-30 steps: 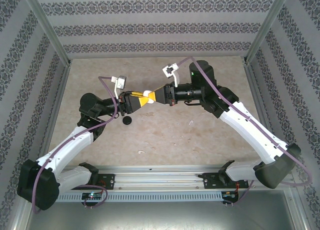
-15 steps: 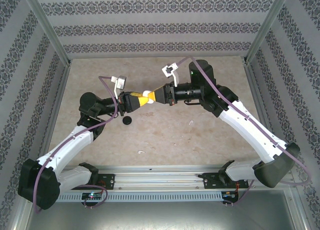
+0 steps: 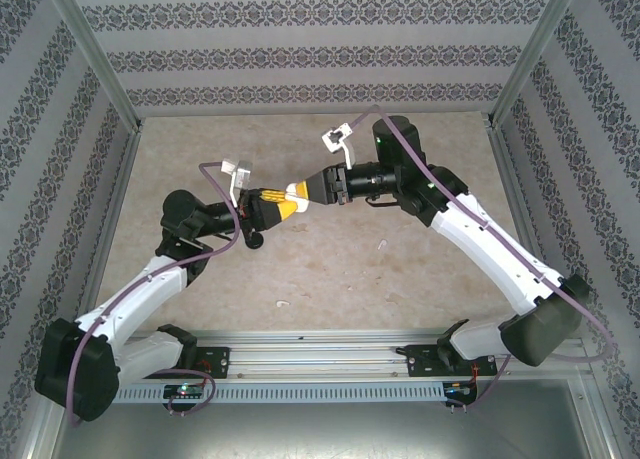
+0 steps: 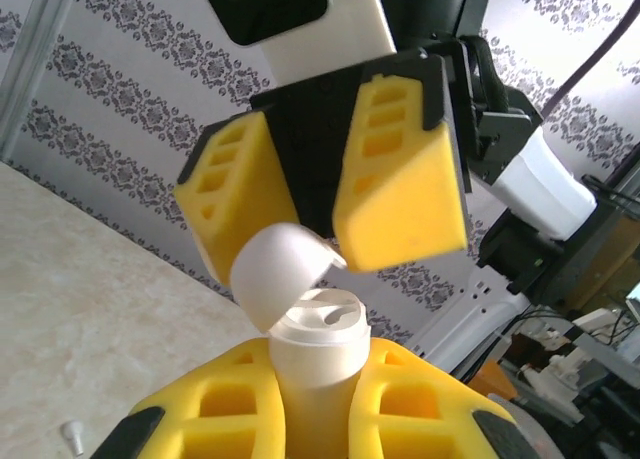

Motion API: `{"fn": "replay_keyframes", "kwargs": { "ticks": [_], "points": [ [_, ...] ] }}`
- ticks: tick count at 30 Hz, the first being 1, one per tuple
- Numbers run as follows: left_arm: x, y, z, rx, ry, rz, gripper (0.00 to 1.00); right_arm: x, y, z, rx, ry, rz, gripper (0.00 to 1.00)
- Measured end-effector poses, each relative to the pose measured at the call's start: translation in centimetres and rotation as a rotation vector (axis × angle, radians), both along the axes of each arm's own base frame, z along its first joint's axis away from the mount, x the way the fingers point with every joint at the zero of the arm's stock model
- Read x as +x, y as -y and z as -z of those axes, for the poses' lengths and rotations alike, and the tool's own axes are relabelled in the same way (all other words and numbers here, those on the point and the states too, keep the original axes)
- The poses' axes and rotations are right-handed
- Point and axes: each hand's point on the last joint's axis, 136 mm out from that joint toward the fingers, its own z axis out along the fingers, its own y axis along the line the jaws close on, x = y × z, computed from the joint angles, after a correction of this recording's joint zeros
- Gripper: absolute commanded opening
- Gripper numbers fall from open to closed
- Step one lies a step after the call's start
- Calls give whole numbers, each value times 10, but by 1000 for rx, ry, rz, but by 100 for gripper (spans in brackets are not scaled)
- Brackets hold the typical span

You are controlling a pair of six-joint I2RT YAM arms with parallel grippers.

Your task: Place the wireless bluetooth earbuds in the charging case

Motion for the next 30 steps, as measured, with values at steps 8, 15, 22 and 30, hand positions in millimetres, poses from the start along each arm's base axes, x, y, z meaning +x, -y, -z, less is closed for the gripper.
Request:
{"fn": "replay_keyframes", "kwargs": {
  "ticks": [8, 15, 22, 30],
  "points": [
    [3, -4, 5, 34, 69, -64, 0, 10, 4, 11, -25, -36, 29, 46],
    [9, -11, 14, 51, 90, -142, 0, 11, 5, 11, -21, -75, 45, 52],
    [23, -33, 56, 94, 4, -274, 0, 5, 14, 8, -35, -58, 113, 51],
    [24, -76, 104, 128, -98, -464, 0, -40, -5, 93, -305, -15, 86, 49]
  ]
}}
